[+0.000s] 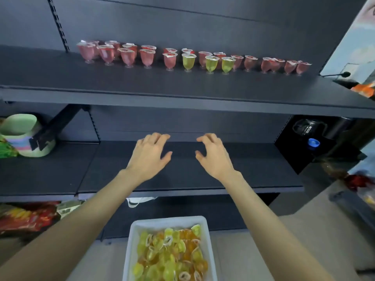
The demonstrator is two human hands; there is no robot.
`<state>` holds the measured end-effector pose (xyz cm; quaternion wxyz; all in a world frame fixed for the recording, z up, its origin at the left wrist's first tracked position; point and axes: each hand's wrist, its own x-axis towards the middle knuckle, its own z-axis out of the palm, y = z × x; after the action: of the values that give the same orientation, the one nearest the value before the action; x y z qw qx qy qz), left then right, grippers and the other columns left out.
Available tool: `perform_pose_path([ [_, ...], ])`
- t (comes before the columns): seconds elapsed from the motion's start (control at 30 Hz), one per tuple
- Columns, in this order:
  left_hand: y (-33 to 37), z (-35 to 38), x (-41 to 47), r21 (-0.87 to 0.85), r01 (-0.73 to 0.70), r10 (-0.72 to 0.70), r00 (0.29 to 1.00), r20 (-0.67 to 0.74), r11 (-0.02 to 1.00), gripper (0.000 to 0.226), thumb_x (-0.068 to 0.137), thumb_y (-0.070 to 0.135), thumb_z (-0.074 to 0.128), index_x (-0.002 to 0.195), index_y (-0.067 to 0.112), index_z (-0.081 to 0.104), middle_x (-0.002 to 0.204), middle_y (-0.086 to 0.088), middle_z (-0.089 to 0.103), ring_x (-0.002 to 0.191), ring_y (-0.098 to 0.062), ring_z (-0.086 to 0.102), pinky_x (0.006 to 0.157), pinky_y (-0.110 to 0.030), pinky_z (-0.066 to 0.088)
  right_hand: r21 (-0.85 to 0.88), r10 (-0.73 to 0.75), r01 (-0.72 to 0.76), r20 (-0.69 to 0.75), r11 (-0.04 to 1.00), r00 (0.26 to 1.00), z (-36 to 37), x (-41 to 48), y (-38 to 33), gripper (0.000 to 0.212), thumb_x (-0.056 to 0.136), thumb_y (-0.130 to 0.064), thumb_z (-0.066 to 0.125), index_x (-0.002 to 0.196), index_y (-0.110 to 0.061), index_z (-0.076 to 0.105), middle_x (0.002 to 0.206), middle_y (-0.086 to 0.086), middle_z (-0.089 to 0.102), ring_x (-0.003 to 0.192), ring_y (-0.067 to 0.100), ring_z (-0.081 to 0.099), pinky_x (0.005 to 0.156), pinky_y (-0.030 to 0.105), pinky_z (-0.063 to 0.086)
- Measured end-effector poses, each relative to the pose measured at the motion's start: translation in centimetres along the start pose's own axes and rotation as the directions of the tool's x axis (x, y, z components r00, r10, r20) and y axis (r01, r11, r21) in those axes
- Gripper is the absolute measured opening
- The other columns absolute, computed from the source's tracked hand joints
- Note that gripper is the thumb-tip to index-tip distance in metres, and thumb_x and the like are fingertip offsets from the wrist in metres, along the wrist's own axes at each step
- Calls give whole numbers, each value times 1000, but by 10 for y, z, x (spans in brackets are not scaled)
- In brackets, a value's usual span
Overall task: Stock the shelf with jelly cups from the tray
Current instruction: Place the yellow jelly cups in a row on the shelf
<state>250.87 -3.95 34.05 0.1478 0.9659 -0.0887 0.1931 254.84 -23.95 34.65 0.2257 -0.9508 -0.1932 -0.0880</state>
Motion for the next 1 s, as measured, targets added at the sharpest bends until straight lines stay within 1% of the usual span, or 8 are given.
perform_pose_path([
  [0.17,-18,68,-54,-36,88,-82,986,146,995,45,85,22,67,125,5,56,116,-16,60,100,-38,58,83,-45,44,29,60,-66,188,997,980,74,-32,21,41,94,-20,54,133,-13,46,140,5,38,124,23,39,93,35,45],
  [0.3,-31,131,-102,-57,215,-188,934,305,975,46,87,23,63,128,7,54,121,-15,58,110,-37,54,91,-45,41,31,125,-145,345,989,930,145,-62,47,41,94,-21,53,134,-14,45,140,4,39,127,22,39,97,35,42],
  [0.47,-46,215,-164,-39,361,-296,817,494,932,47,89,27,59,132,10,50,126,-13,54,116,-35,51,97,-44,37,29,188,-234,506,972,842,237,-104,83,42,94,-22,54,135,-14,45,139,4,40,128,23,39,101,35,41],
  [0.57,-56,265,-201,-3,441,-349,715,606,898,48,93,31,52,137,16,42,134,-7,48,121,-29,46,100,-39,35,30,219,-289,580,957,785,292,-130,105,43,94,-23,55,134,-13,46,139,5,43,130,22,39,104,37,39],
  [0.7,-68,332,-250,-23,580,-398,587,705,815,49,93,32,53,138,18,40,135,-5,46,123,-25,45,100,-38,38,17,280,-382,651,924,706,359,-168,135,41,93,-24,57,131,-12,49,135,4,46,124,20,45,99,31,41],
  [0.8,-74,378,-277,-34,663,-417,510,753,748,50,93,32,54,138,16,40,136,-5,46,124,-24,45,100,-36,39,9,337,-478,699,878,631,405,-196,157,39,90,-24,61,125,-12,53,131,6,51,121,24,49,97,33,43],
  [0.9,-81,420,-297,-49,663,-379,485,788,747,50,94,37,51,139,16,39,140,-5,44,126,-24,44,100,-36,40,-15,388,-555,731,832,561,439,-221,178,48,88,-29,64,131,-10,50,131,8,52,121,26,49,101,33,40],
  [1.0,-84,454,-307,-68,693,-375,467,801,718,53,94,40,49,139,13,39,142,-7,43,127,-26,44,101,-39,39,-7,430,-647,753,762,498,464,-241,195,56,87,-38,65,134,-13,48,133,4,54,124,24,47,101,33,39],
])
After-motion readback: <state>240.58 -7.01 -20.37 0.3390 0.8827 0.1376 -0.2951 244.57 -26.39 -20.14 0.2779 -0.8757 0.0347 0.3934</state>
